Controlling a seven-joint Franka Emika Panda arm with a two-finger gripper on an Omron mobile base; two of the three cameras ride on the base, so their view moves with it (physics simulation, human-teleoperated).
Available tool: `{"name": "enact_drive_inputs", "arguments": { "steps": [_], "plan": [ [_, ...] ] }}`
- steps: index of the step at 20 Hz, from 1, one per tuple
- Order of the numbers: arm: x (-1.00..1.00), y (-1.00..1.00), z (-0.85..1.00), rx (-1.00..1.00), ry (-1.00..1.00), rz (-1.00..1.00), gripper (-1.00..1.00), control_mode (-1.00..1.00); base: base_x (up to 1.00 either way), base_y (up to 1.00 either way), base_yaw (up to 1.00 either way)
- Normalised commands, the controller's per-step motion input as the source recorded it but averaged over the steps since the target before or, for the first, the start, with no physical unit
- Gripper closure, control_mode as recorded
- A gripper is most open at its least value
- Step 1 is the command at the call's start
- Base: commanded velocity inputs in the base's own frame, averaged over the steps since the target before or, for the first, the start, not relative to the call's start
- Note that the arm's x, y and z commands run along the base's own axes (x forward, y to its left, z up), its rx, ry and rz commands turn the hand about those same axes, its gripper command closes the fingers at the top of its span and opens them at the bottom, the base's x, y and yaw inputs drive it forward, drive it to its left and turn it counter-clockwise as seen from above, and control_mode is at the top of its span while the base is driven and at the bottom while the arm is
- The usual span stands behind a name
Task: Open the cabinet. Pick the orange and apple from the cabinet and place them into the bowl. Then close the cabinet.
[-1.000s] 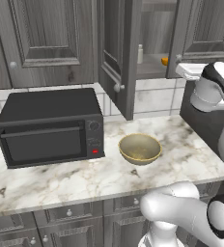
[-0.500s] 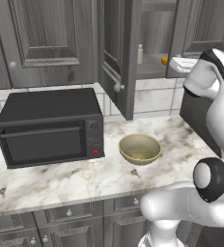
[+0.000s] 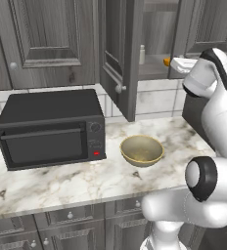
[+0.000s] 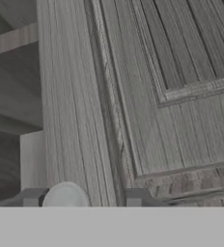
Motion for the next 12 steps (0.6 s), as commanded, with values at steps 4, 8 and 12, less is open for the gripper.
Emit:
{"name": "enact_drive_inputs", "arguments": {
  "steps": [4,8,12],
  "plan": [
    [0.00,0.00,0.00,0.00,0.00,0.00,1.00,-1.00,0.00,0.00,0.00],
    [-0.04,-0.27,0.02,0.00,0.00,0.00,1.00,-1.00,0.00,0.00,0.00],
    [-0.24,-0.63,0.12,0.02,0.00,0.05,1.00,-1.00,0.00,0.00,0.00]
  ]
}}
